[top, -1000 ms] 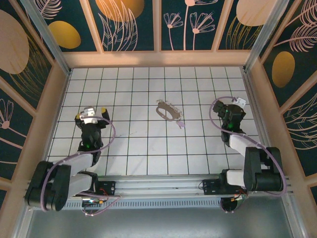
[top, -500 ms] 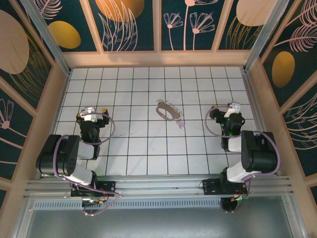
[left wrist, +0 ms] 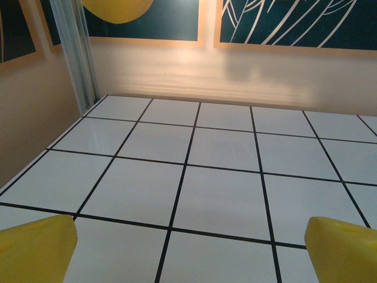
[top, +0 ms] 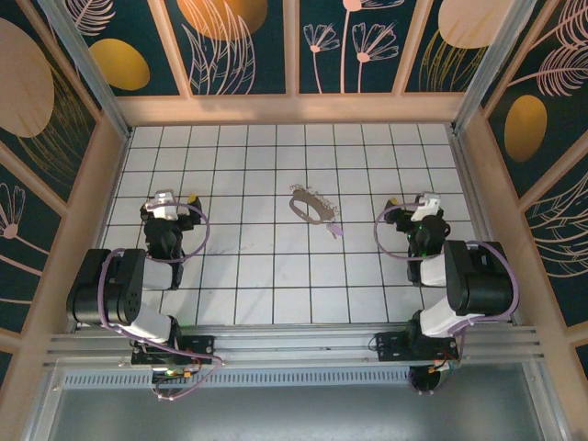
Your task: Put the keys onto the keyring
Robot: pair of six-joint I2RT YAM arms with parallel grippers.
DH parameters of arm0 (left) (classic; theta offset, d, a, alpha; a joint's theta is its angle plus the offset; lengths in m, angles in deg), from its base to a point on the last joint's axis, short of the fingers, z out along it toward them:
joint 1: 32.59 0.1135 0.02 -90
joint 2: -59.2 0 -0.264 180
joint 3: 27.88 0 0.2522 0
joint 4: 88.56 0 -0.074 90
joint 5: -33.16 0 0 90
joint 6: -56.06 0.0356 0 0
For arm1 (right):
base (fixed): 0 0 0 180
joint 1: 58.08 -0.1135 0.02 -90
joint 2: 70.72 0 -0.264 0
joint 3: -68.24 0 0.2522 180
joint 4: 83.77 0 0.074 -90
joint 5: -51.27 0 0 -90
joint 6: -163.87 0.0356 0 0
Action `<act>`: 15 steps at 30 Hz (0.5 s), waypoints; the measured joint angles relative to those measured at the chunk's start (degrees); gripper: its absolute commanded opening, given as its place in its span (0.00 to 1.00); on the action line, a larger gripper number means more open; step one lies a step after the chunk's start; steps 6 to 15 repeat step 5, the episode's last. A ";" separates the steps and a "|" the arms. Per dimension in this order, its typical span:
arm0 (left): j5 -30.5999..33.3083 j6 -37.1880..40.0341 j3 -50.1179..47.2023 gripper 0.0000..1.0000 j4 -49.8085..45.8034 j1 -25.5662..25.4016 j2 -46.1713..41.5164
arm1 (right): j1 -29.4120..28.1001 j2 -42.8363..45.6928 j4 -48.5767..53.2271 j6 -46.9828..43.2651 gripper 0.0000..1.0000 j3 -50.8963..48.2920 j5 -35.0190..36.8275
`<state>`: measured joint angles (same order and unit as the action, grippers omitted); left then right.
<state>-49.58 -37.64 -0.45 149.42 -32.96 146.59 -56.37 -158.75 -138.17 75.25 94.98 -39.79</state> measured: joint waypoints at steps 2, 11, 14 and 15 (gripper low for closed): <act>-0.02 -0.02 0.00 0.99 0.00 0.00 0.00 | 0.00 0.00 0.00 0.00 0.99 0.02 -0.07; -0.24 -0.31 0.00 0.99 0.00 0.00 0.00 | 0.07 0.00 0.00 -0.02 0.99 0.02 -0.09; -0.24 -0.31 0.00 0.99 0.00 0.00 0.00 | 0.07 0.00 0.00 -0.02 0.99 0.02 -0.09; -0.24 -0.31 0.00 0.99 0.00 0.00 0.00 | 0.07 0.00 0.00 -0.02 0.99 0.02 -0.09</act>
